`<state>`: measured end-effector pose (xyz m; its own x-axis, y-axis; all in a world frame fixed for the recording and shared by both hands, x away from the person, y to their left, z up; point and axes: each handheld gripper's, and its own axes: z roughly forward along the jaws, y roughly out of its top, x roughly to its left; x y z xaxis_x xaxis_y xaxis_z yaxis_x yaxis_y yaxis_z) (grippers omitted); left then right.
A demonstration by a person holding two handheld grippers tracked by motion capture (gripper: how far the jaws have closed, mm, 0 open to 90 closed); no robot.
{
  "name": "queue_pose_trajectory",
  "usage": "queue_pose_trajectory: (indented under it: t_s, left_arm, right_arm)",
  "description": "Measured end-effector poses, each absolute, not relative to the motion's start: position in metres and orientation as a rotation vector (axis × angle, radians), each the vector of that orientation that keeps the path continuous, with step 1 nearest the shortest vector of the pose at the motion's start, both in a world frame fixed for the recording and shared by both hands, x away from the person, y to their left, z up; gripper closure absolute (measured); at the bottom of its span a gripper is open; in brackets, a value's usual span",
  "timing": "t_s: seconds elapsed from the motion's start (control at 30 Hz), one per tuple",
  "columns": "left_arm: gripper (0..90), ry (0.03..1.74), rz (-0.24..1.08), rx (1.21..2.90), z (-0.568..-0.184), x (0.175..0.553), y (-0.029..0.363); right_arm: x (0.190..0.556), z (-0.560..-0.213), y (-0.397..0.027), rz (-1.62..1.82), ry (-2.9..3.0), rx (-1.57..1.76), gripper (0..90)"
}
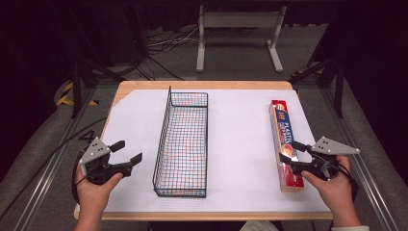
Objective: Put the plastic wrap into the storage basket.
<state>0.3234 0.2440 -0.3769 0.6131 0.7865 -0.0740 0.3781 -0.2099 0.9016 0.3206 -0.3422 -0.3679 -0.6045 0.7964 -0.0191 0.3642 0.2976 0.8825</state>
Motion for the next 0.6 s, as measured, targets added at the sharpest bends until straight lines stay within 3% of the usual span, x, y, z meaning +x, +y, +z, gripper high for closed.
queue_pose_trajectory:
  t_s: [0.6]
  left_arm:
    - [19.4, 0.971, 0.535, 1.81, -0.375, 0.322, 0.251]
  right_arm:
    - [0.345, -0.352, -0.342, 1.169, 2.123, 1.095, 24.6]
